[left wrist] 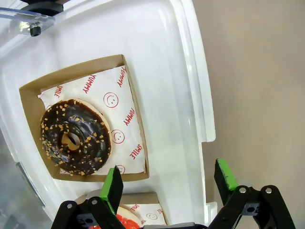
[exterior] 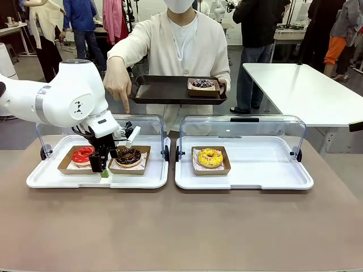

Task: Provide the desired donut to the person.
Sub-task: Pick up and lift the Paper togo box containing the Donut pointed at by the person.

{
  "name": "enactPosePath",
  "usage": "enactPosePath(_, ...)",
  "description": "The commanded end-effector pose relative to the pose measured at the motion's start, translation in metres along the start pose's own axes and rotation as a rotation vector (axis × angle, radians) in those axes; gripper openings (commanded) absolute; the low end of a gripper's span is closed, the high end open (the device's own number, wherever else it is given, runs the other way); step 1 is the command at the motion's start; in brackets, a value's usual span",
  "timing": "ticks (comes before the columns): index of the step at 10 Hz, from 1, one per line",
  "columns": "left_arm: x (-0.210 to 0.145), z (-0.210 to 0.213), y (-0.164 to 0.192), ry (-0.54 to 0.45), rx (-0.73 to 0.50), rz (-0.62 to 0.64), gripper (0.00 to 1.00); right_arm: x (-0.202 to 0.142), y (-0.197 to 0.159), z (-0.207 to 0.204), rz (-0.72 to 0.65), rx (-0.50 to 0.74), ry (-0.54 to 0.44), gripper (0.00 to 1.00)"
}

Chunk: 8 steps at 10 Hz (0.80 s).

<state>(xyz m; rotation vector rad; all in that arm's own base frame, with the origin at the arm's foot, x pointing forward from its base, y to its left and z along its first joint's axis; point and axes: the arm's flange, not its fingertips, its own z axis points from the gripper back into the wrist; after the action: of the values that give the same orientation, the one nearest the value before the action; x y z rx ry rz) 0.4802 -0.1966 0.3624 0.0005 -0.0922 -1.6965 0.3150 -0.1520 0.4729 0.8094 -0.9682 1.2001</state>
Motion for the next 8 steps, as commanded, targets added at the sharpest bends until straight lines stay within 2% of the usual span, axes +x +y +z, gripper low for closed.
enactPosePath(1, 0.0, 0.001, 0.001, -0.001, 0.006, 0.001, 1.0, 0.0, -0.002, 0.001, 0.009, -0.003, -0.007, 1.0)
enactPosePath(6, 0.0, 0.0, 0.0, 0.0, 0.0, 0.0, 1.0, 0.0, -0.002, 0.001, 0.009, -0.003, -0.007, 1.0)
enactPosePath(8, 0.003, -0.009, -0.004, 0.055, 0.024, -0.027, 1.0, 0.0, -0.002, 0.001, 0.009, -0.003, -0.007, 1.0)
